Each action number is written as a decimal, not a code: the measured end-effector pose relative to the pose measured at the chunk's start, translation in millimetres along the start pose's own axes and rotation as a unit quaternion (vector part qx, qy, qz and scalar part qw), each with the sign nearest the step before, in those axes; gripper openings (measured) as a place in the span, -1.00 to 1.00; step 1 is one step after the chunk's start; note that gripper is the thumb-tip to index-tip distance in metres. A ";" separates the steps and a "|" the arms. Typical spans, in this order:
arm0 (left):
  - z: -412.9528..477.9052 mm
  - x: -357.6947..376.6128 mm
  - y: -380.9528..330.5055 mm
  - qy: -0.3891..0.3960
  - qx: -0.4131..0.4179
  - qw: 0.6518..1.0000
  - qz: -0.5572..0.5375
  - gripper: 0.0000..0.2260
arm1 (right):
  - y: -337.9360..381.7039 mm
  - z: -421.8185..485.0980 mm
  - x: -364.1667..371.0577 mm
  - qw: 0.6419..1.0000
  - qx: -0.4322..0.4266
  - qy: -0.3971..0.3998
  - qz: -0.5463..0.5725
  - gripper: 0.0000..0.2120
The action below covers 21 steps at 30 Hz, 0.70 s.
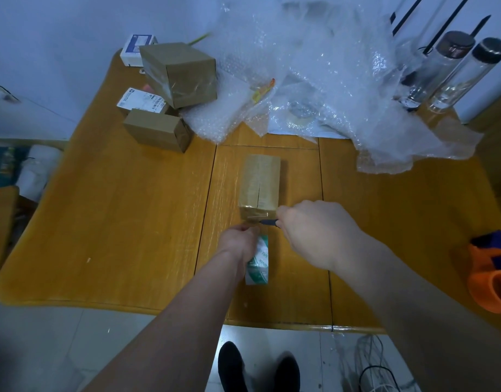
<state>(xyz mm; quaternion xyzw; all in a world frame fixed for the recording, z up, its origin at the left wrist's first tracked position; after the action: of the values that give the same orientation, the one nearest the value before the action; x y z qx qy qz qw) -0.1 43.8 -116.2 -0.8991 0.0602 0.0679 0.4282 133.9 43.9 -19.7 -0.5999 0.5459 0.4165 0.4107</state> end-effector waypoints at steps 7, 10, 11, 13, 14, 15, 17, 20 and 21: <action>2.2 3.0 1.4 -0.002 0.000 1.000 -0.007 -0.83 | 11.5 5.9 -4.0 0.999 0.027 0.042 0.013 -0.84; 3.6 4.0 1.9 -0.003 0.002 1.000 -0.008 -0.93 | 13.4 6.2 -5.5 0.998 0.029 0.055 0.013 -0.79; 4.4 4.1 2.8 -0.005 0.004 1.000 -0.005 -0.94 | 14.0 6.1 -6.2 0.998 0.029 0.057 0.014 -0.78; 5.1 3.8 4.0 -0.011 0.004 1.000 -0.002 -0.96 | 15.3 6.0 -7.0 0.998 0.029 0.060 0.016 -0.76; 4.8 3.8 3.9 -0.013 0.003 1.000 -0.001 -0.97 | 15.7 6.2 -6.9 0.998 0.028 0.060 0.016 -0.75; 4.8 3.7 3.9 -0.014 0.002 1.000 -0.002 -0.98 | 15.9 6.7 -6.4 0.998 0.028 0.060 0.015 -0.75; 4.4 3.9 3.3 -0.015 -0.001 1.000 -0.001 -0.99 | 15.7 8.5 -4.3 0.998 0.028 0.058 0.013 -0.76; 4.0 3.8 3.0 -0.013 -0.001 1.000 0.000 -0.97 | 15.4 11.2 -0.2 0.998 0.031 0.062 0.011 -0.76; 3.9 3.8 3.3 -0.013 -0.002 1.000 -0.001 -0.95 | 15.0 12.0 1.3 0.997 0.032 0.064 0.012 -0.76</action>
<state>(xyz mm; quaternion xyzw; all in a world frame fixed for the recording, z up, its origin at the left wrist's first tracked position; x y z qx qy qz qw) 2.8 44.5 -121.8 -0.8991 0.0538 0.0791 0.4272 118.4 53.8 -25.3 -0.6050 0.5913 0.3647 0.3891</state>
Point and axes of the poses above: each hand's wrist, its own z-axis towards the middle knuckle, its own x-axis out of the palm, y = z × x, the point moved 4 cm from there along z, towards the middle knuckle, and after that the axes turned 15 degrees about x, right-handed, at the moved point
